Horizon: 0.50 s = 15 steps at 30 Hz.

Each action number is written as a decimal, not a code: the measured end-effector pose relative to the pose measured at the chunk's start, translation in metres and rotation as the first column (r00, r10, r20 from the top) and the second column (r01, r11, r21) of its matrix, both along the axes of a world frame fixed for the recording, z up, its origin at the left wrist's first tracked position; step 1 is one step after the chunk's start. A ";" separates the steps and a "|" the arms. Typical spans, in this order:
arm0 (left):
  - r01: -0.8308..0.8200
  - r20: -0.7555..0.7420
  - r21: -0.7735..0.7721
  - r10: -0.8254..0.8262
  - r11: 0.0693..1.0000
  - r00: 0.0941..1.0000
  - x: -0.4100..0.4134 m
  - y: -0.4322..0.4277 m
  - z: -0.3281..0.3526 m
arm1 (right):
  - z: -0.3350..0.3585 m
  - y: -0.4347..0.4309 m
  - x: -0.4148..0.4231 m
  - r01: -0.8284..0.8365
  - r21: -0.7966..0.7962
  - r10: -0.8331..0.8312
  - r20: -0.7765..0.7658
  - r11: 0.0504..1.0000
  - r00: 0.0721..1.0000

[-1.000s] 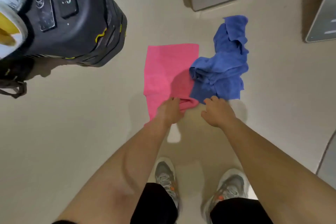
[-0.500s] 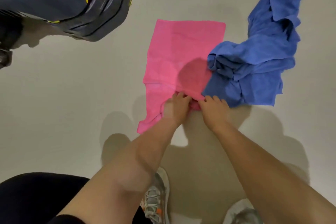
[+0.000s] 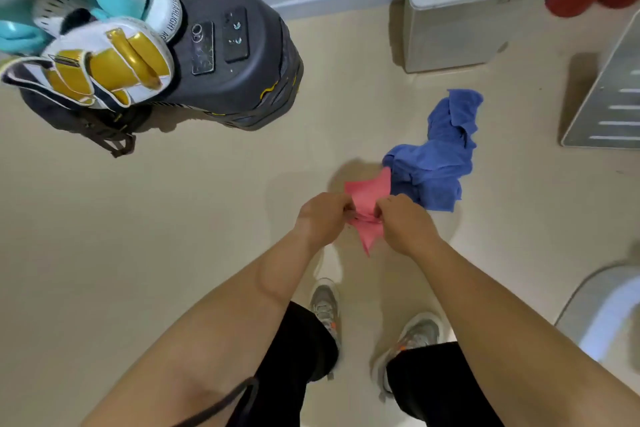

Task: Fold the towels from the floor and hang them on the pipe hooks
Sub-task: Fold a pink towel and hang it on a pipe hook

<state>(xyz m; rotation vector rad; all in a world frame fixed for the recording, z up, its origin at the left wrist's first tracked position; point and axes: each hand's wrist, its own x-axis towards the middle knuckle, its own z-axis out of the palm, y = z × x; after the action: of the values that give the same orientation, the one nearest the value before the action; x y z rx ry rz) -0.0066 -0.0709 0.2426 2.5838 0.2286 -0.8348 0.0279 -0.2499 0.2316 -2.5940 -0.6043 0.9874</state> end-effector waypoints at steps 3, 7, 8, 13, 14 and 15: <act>-0.043 0.058 -0.044 0.046 0.998 0.997 0.003 -0.005 0.115 | 0.119 0.000 -0.001 0.082 0.038 -0.080 -0.050 0.996 0.996; -0.089 0.104 -0.136 0.103 0.987 0.989 0.005 -0.012 0.267 | 0.267 -0.007 -0.011 0.168 0.114 -0.163 -0.056 0.979 0.985; -0.086 0.119 -0.153 0.105 0.984 0.987 0.004 -0.014 0.301 | 0.301 -0.010 -0.015 0.179 0.120 -0.175 -0.045 0.977 0.984; -0.069 0.214 -0.268 0.129 0.961 0.968 -0.001 -0.017 0.440 | 0.445 -0.018 -0.029 0.251 0.140 -0.249 -0.036 0.958 0.968; -0.049 0.238 -0.265 0.114 0.963 0.965 -0.001 -0.018 0.460 | 0.464 -0.020 -0.032 0.256 0.171 -0.259 -0.008 0.951 0.966; -0.037 0.263 -0.270 0.111 0.962 0.958 0.000 -0.018 0.478 | 0.480 -0.021 -0.034 0.233 0.194 -0.245 0.040 0.953 0.969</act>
<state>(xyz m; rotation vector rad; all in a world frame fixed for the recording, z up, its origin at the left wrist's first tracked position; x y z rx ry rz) -0.0066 -0.0891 0.7201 2.3878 0.1216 -0.4348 -0.0066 -0.2714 0.7120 -2.4654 -0.3654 0.7363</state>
